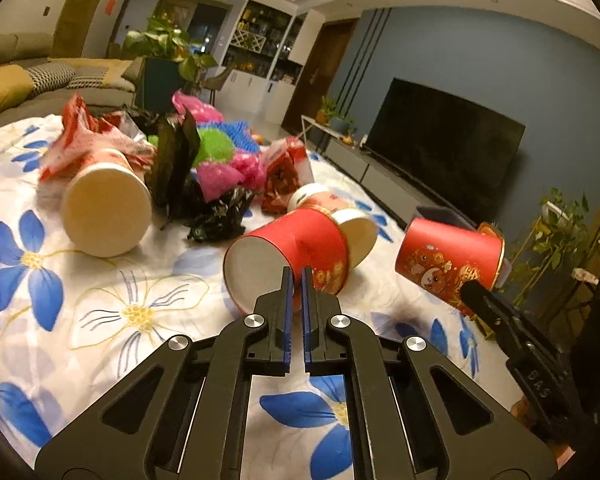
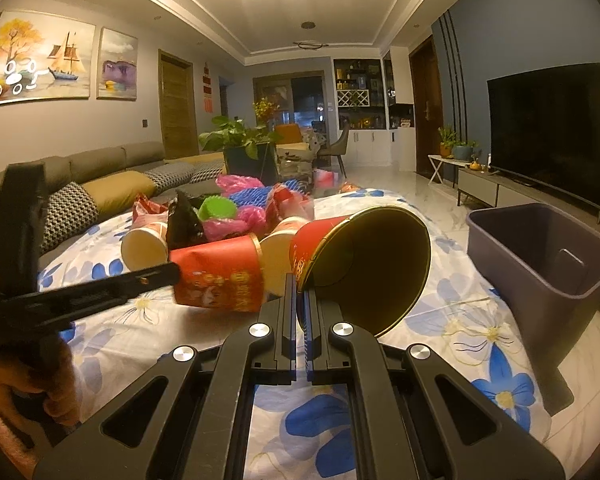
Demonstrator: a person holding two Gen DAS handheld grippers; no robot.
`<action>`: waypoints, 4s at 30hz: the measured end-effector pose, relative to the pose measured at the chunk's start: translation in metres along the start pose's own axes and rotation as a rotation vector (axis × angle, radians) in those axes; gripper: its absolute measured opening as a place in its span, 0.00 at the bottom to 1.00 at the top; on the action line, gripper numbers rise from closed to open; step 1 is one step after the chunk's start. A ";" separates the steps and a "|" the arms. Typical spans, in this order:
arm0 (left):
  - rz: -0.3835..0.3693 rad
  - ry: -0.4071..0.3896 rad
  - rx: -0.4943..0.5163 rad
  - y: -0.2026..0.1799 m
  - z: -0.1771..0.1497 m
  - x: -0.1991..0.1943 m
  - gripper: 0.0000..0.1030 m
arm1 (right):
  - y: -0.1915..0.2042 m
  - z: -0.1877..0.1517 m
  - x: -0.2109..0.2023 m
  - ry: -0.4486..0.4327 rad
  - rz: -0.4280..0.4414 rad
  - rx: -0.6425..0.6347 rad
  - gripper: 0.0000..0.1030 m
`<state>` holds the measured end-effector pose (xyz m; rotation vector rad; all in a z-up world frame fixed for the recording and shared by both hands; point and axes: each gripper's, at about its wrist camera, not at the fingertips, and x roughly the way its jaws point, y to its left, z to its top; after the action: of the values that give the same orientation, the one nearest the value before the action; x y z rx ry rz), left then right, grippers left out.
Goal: Collect trash
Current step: 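Carry both red cups over the grey bin with both grippers, then open both grippers to drop the red cups into the grey bin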
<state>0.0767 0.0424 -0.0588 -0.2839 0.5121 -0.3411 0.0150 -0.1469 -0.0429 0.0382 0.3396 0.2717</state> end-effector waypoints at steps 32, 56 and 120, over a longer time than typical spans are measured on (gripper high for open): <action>-0.157 -0.106 0.167 -0.114 0.053 0.009 0.01 | -0.072 0.025 -0.044 -0.131 -0.213 0.036 0.04; -0.318 0.010 0.267 -0.238 0.039 0.144 0.01 | -0.196 0.021 -0.027 -0.099 -0.513 0.101 0.04; -0.039 -0.030 0.171 -0.158 0.011 0.106 0.80 | -0.140 0.018 -0.029 -0.110 -0.419 0.110 0.65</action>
<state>0.1301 -0.1397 -0.0396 -0.1330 0.4448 -0.4157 0.0309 -0.2896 -0.0282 0.0888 0.2453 -0.1637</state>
